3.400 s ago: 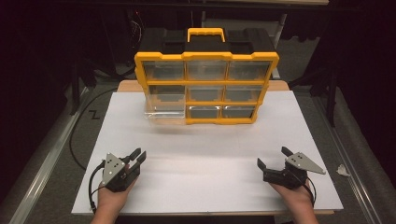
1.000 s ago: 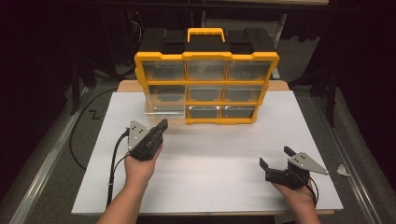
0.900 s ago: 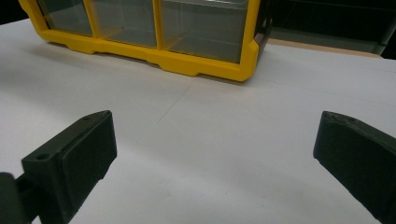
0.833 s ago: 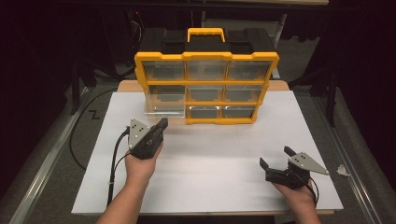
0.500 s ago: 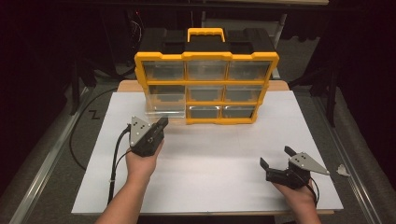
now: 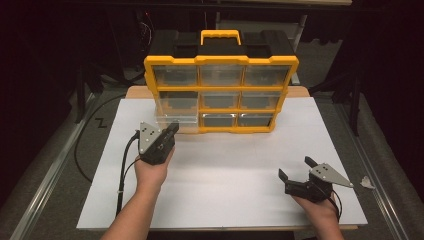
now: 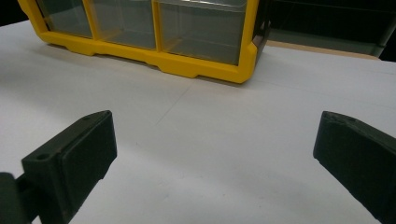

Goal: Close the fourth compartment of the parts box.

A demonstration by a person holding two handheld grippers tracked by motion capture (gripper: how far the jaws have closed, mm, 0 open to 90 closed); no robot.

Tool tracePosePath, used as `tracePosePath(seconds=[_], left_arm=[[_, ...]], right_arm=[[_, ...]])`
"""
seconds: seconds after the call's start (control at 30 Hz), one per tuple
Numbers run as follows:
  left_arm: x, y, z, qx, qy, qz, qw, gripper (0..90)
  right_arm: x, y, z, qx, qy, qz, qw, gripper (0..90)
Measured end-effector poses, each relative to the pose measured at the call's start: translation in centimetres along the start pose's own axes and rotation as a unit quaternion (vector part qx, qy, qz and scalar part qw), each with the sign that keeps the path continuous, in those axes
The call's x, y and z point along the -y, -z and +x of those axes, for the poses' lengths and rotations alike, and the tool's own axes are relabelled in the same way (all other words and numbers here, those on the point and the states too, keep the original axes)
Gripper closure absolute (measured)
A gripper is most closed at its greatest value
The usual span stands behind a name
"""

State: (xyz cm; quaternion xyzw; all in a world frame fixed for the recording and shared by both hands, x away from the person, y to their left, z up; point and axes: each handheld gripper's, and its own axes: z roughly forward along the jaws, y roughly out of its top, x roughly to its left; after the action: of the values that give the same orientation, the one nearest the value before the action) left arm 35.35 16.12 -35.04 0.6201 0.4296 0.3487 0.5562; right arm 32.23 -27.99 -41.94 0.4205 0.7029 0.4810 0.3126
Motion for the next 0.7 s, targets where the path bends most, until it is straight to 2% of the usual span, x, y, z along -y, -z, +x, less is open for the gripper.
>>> tracePosePath(seconds=[0.23, 0.33, 0.57, 0.63, 0.7], left_arm=[[-0.2, -0.4, 0.3, -0.004, 0.003, 0.002, 1.0000, 89.7], [-0.3, -0.6, 0.4, -0.007, 0.010, 0.002, 0.9999, 89.7], [-0.5, -1.1, 0.9, -0.012, 0.010, 0.003, 0.9999, 89.7], [-0.7, -1.3, 1.0, -0.011, 0.015, 0.005, 0.9998, 89.7], [-0.8, -1.4, 1.0, -0.018, 0.011, 0.008, 0.9998, 89.8]], right_arm=[[0.0, 0.0, 0.0, 0.000, 0.001, -0.001, 1.0000, 0.9], [0.0, 0.0, 0.0, 0.000, 0.001, -0.001, 1.0000, 0.9], [0.0, 0.0, 0.0, -0.001, 0.000, -0.001, 1.0000, 0.9], [0.0, 0.1, 0.0, -0.001, 0.000, -0.001, 1.0000, 0.9], [0.0, 0.1, 0.0, -0.001, 0.001, -0.002, 1.0000, 0.9]])
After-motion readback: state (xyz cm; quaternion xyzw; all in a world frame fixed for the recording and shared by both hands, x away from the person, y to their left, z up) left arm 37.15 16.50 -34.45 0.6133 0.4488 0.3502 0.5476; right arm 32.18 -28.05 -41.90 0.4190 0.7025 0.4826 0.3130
